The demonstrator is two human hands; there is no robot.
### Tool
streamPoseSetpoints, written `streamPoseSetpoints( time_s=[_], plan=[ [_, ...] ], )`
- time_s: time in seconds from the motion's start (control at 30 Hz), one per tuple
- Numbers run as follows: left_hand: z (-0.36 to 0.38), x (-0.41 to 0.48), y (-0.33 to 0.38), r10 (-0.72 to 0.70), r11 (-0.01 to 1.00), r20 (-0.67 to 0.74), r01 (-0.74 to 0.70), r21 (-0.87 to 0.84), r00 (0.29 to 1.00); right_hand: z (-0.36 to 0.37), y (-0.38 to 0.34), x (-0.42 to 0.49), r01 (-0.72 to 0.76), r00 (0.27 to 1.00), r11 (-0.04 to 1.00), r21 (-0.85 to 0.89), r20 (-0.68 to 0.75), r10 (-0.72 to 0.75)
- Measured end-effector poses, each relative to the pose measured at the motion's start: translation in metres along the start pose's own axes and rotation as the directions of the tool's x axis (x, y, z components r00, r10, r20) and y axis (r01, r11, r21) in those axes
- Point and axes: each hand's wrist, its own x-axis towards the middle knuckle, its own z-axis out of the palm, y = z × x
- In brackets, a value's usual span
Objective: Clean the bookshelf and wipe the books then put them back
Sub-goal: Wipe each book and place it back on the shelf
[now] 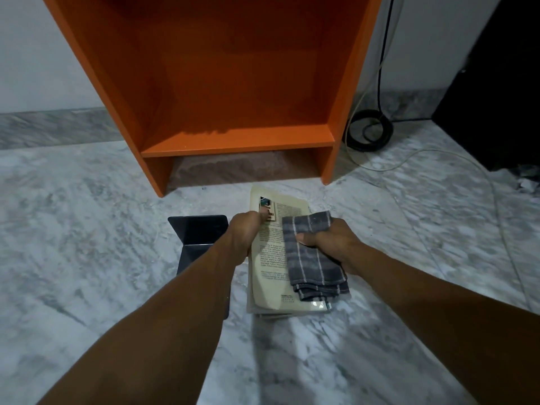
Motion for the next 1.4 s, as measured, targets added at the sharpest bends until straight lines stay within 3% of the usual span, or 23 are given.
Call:
streamPoseSetpoints(
  time_s=[0.1, 0.17, 0.33, 0.43, 0.5, 0.57, 0.63, 0.7, 0.73, 0.8, 0.87, 0.93, 1.0, 1.07, 1.13, 1.2, 1.27, 1.3, 1.4],
  plan=[
    [-0.01, -0.012, 0.013, 0.11, 0.985, 0.044, -0.103, -0.137, 0.993, -0.018, -0.017, -0.015, 0.053, 0.994, 0.972, 0.229, 0.083, -0.074],
    [-0.017, -0.019, 0.028, 0.171, 0.963, 0.109, -0.143, -0.228, 0.979, -0.027, -0.034, -0.021, 0.125, 0.984, 0.954, 0.271, 0.087, -0.154],
    [-0.029, -0.04, 0.062, 0.271, 0.926, 0.237, -0.185, -0.328, 0.933, -0.045, -0.065, -0.04, 0.285, 0.925, 0.933, 0.218, 0.193, -0.328],
    [-0.033, -0.047, 0.068, 0.283, 0.92, 0.178, -0.214, -0.33, 0.943, -0.056, -0.086, -0.056, 0.414, 0.889, 0.905, -0.099, 0.257, -0.378],
    [-0.037, -0.052, 0.071, 0.309, 0.907, 0.148, -0.244, -0.343, 0.94, -0.069, -0.109, -0.063, 0.461, 0.887, 0.841, -0.283, 0.178, -0.427],
    [-0.04, -0.055, 0.074, 0.331, 0.896, 0.125, -0.269, -0.354, 0.935, -0.083, -0.136, -0.069, 0.49, 0.854, 0.828, -0.272, -0.04, -0.519],
    [-0.043, -0.055, 0.077, 0.356, 0.89, 0.095, -0.306, -0.337, 0.93, -0.093, -0.163, -0.073, 0.571, 0.734, 0.782, -0.249, -0.271, -0.623],
    [-0.044, -0.057, 0.079, 0.373, 0.886, 0.078, -0.33, -0.325, 0.925, -0.087, -0.18, -0.08, 0.642, 0.579, 0.676, -0.36, -0.35, -0.736],
    [-0.043, -0.057, 0.08, 0.377, 0.884, 0.075, -0.334, -0.327, 0.923, -0.079, -0.18, -0.082, 0.641, 0.525, 0.612, -0.464, -0.318, -0.79],
    [-0.042, -0.06, 0.085, 0.383, 0.873, 0.078, -0.333, -0.357, 0.92, -0.053, -0.155, -0.085, 0.629, 0.49, 0.452, -0.633, -0.129, -0.862],
    [-0.041, -0.063, 0.092, 0.395, 0.858, 0.083, -0.335, -0.39, 0.915, -0.026, -0.102, -0.091, 0.709, 0.491, 0.234, -0.666, 0.227, -0.841],
    [-0.043, -0.064, 0.097, 0.404, 0.848, 0.062, -0.348, -0.401, 0.913, -0.005, -0.045, -0.105, 0.803, 0.453, -0.023, -0.596, 0.635, -0.626],
    [-0.048, -0.068, 0.099, 0.406, 0.838, 0.042, -0.354, -0.416, 0.913, 0.0, -0.013, -0.115, 0.805, 0.454, -0.216, -0.553, 0.808, -0.376],
    [-0.053, -0.07, 0.099, 0.408, 0.834, 0.037, -0.356, -0.421, 0.912, -0.01, -0.029, -0.116, 0.774, 0.528, -0.079, -0.628, 0.71, -0.466],
    [-0.058, -0.074, 0.099, 0.408, 0.829, 0.049, -0.348, -0.437, 0.912, -0.024, -0.067, -0.112, 0.729, 0.595, 0.188, -0.658, 0.475, -0.648],
    [-0.061, -0.076, 0.099, 0.398, 0.837, 0.066, -0.333, -0.435, 0.915, -0.041, -0.12, -0.108, 0.71, 0.508, 0.293, -0.641, 0.177, -0.843],
    [-0.06, -0.078, 0.1, 0.403, 0.842, 0.073, -0.339, -0.42, 0.912, -0.051, -0.164, -0.1, 0.659, 0.343, 0.295, -0.692, -0.074, -0.937],
    [-0.059, -0.079, 0.102, 0.406, 0.843, 0.083, -0.337, -0.42, 0.91, -0.048, -0.178, -0.094, 0.622, 0.305, 0.296, -0.725, -0.123, -0.944],
    [-0.051, -0.083, 0.109, 0.401, 0.846, 0.113, -0.32, -0.427, 0.909, -0.012, -0.161, -0.09, 0.675, 0.366, 0.239, -0.698, 0.035, -0.93]
  ],
)
